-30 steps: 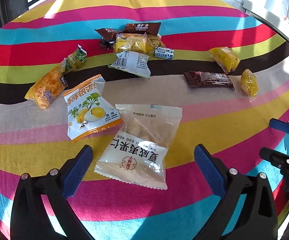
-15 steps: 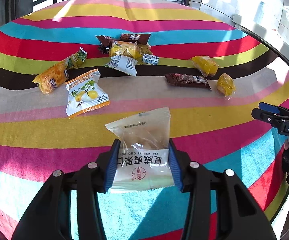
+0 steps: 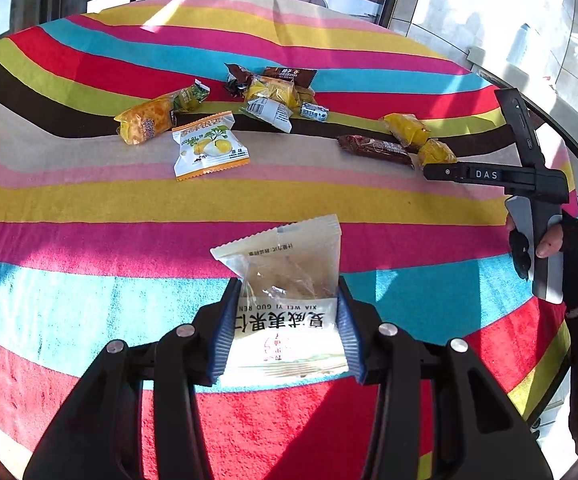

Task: Organize snacks
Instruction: 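Grasp the white nut bag with the left tool while the right tool grasps a yellow bread bag, then carry both bags to the white box and open both tools to drop them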

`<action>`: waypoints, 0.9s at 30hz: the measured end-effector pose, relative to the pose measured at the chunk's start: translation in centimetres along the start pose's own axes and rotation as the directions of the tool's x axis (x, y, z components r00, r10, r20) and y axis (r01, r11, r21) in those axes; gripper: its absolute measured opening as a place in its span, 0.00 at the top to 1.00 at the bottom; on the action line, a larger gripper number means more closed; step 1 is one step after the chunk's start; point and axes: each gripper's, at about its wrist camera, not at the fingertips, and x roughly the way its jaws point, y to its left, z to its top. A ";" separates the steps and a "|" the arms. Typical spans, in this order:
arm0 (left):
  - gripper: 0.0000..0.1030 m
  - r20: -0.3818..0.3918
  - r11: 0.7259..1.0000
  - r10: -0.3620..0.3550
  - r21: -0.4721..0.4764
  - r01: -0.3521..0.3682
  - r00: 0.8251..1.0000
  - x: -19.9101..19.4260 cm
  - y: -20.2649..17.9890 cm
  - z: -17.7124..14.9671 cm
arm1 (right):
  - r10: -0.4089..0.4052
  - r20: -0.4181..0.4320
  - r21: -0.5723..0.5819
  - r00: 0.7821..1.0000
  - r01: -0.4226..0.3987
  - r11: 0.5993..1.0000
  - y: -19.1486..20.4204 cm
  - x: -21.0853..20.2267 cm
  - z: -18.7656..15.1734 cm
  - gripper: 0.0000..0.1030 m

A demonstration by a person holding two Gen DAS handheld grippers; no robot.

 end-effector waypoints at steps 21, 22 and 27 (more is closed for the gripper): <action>0.56 0.041 1.000 -0.008 -0.014 0.009 0.999 -2.3 0.3 -1.8 | 0.155 0.131 -0.090 0.979 -0.144 0.985 6.4 -8.3 -6.0 0.47; 0.56 0.043 1.000 -0.001 -0.012 0.001 0.999 -2.5 0.4 -1.9 | 0.161 0.130 -0.103 0.978 -0.149 0.984 7.1 -8.4 -6.4 0.47; 0.56 0.060 0.999 0.040 -0.006 -0.039 0.997 -3.9 0.9 -2.7 | 0.196 0.123 -0.180 0.973 -0.172 0.969 11.0 -9.2 -7.4 0.47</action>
